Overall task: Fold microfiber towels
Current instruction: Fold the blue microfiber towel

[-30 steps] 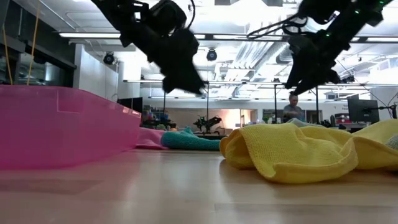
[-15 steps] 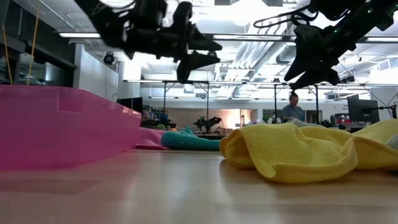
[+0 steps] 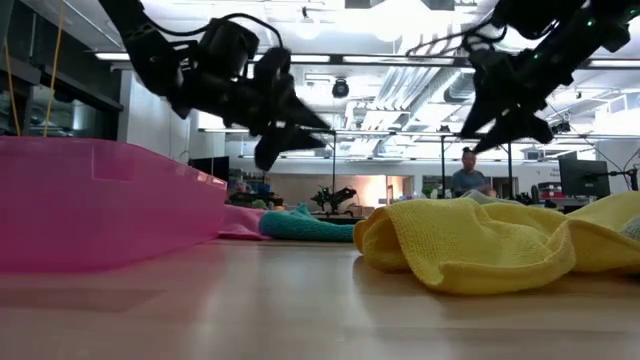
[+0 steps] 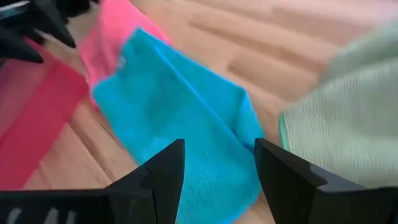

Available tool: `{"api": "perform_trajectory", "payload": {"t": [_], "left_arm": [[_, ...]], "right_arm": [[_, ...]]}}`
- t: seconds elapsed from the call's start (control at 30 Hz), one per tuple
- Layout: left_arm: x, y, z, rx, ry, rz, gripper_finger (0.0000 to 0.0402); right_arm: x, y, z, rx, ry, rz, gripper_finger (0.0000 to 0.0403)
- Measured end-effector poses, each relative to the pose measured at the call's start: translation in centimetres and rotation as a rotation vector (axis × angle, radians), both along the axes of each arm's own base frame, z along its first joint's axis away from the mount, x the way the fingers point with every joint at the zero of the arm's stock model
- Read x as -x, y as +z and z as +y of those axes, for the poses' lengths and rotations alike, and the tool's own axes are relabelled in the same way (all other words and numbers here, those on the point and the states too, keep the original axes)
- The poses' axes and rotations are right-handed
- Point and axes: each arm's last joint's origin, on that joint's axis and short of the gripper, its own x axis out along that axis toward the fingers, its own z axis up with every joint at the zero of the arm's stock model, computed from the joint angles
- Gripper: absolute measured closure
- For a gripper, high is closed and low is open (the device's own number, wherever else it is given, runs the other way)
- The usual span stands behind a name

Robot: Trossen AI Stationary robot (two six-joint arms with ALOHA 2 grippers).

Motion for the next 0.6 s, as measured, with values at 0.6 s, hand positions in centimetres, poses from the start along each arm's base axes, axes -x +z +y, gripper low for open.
{"api": "perform_trajectory", "payload": {"t": [0.6], "left_arm": [[-0.5,0.0,-0.1,-0.355,0.059,0.455,0.0251]], "right_arm": [[-3.1,-4.0,-0.5,-0.127,-0.009,0.163,0.0217]]}}
